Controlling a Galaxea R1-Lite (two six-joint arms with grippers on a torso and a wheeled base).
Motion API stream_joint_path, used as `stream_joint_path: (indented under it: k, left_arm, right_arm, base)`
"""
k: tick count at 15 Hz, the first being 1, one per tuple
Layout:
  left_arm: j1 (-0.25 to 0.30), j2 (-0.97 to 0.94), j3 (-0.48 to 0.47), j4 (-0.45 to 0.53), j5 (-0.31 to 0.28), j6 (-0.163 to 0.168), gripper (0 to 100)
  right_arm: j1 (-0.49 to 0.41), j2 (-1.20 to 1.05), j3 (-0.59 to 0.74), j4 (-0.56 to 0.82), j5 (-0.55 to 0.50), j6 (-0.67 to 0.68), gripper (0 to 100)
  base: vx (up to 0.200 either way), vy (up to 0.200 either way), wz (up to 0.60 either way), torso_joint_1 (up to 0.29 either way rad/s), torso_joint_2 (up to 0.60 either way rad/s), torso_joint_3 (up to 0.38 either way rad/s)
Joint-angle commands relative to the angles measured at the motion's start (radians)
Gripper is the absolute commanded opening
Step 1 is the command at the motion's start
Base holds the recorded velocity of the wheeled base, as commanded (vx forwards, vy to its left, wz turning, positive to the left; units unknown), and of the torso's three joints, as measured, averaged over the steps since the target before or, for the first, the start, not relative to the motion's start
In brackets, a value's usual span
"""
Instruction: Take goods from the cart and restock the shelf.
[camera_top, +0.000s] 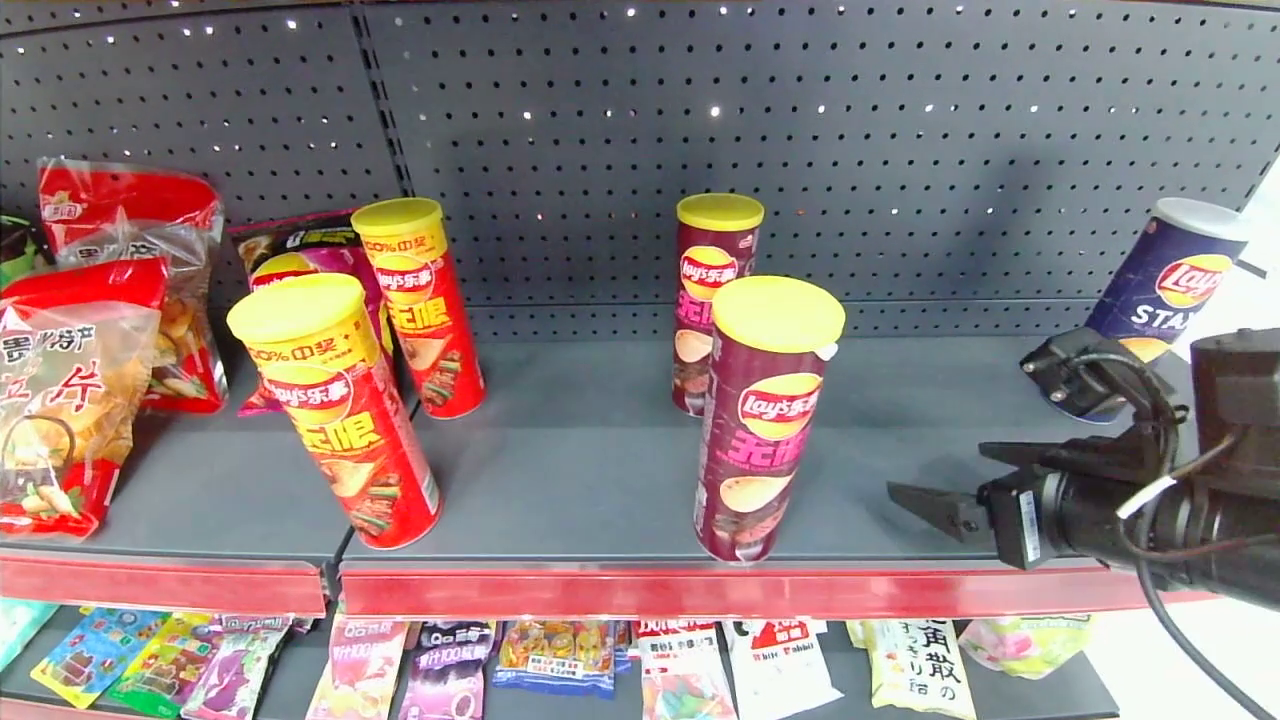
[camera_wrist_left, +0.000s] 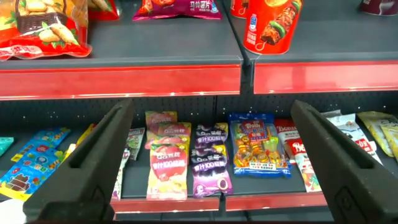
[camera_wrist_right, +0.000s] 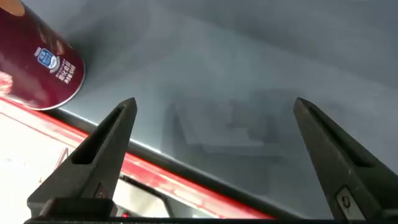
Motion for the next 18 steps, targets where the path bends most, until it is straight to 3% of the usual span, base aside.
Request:
stream_joint_path:
  k: [1, 3, 9, 18]
  left_arm:
    - [0.000, -0.001, 0.000, 0.000, 0.000, 0.001, 100]
    - [0.000, -0.001, 0.000, 0.000, 0.000, 0.001, 100]
    - [0.000, -0.001, 0.000, 0.000, 0.000, 0.001, 100]
    - [0.000, -0.001, 0.000, 0.000, 0.000, -0.001, 100]
  right_arm:
    - [0.014, 0.060, -0.021, 0.001, 0.002, -0.001, 100]
    - [0.020, 0.085, -0.043, 0.000, 0.002, 0.000, 100]
    - [0.192, 0.158, -0.106, 0.000, -0.061, 0.076, 100]
    - [0.203, 0.183, -0.093, 0.001, -0.061, 0.063, 100]
  base:
    - [0.000, 0.000, 0.00, 0.000, 0.00, 0.000]
    - [0.000, 0.000, 0.00, 0.000, 0.00, 0.000]
    - [0.000, 0.000, 0.00, 0.000, 0.00, 0.000]
    - [0.000, 0.000, 0.00, 0.000, 0.00, 0.000]
